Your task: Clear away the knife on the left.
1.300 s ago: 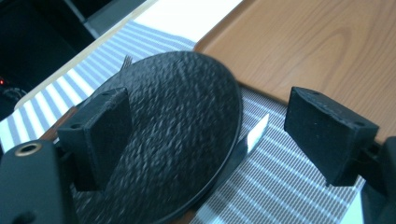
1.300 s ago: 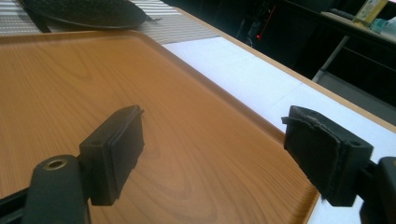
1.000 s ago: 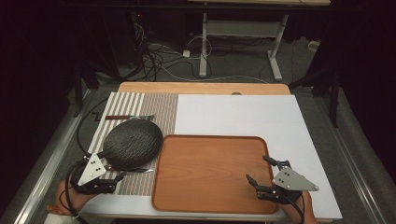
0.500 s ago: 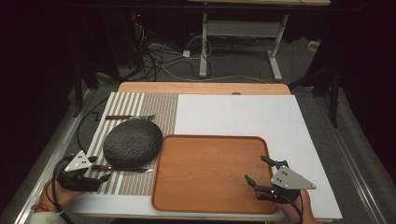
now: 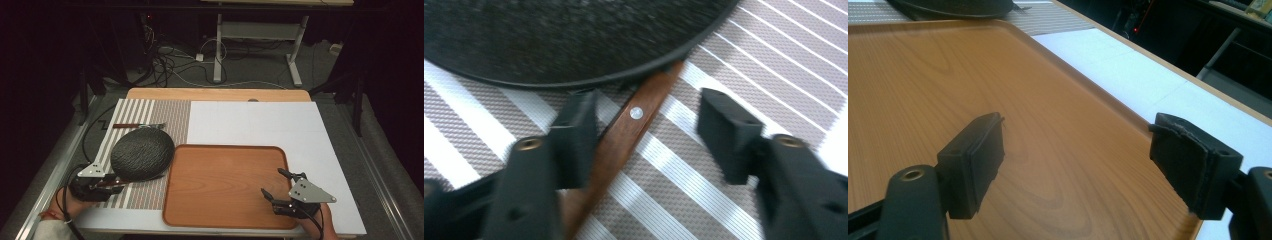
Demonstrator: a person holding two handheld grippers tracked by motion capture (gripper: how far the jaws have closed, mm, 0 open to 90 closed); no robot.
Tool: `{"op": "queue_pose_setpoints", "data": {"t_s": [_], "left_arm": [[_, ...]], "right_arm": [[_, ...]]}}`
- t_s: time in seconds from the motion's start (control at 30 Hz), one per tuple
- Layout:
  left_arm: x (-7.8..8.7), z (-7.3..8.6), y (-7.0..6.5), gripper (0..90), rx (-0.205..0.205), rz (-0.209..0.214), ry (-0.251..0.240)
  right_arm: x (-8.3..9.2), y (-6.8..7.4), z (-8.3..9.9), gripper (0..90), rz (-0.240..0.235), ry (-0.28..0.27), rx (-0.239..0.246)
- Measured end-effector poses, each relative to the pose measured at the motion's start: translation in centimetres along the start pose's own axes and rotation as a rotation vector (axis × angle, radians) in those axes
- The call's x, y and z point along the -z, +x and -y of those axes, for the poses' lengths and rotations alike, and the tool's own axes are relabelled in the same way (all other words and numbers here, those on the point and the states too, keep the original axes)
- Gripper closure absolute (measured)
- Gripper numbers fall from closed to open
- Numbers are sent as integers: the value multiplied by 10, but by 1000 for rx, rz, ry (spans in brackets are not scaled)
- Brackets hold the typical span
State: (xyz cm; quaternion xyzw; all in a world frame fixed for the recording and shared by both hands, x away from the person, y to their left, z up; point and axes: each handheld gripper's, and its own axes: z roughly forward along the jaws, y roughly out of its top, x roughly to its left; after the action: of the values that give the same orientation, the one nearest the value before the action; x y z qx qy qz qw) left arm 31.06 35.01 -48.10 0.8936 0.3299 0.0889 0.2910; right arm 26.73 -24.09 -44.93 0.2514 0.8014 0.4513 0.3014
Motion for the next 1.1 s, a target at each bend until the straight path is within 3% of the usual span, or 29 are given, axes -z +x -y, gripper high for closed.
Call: {"op": "queue_pose_setpoints", "data": {"t_s": [0.2, 0.33, 0.47, 0.63, 0.73, 1.0, 1.1], "left_arm": [[6, 1, -11, 484, -30, 44, 46], [2, -2, -11, 509, 3, 69, 20], [-4, -5, -12, 576, 43, 56, -21], [-6, -5, -14, 655, 88, 24, -37], [-6, -6, -16, 695, 80, 10, -26], [-4, -5, -22, 724, 51, 39, -23], [-4, -6, -26, 727, 19, 52, -16]], "right_arm": [[-1, 0, 0, 230, -15, 7, -3], [-3, 1, -1, 231, -14, 11, 5], [-3, 2, -1, 232, -14, 10, 4], [-4, 2, -1, 237, -19, 15, 4], [-4, 2, -1, 238, -22, 13, 7], [-4, 1, 0, 246, -22, 16, 12], [-4, 2, 0, 249, -26, 14, 16]]}}
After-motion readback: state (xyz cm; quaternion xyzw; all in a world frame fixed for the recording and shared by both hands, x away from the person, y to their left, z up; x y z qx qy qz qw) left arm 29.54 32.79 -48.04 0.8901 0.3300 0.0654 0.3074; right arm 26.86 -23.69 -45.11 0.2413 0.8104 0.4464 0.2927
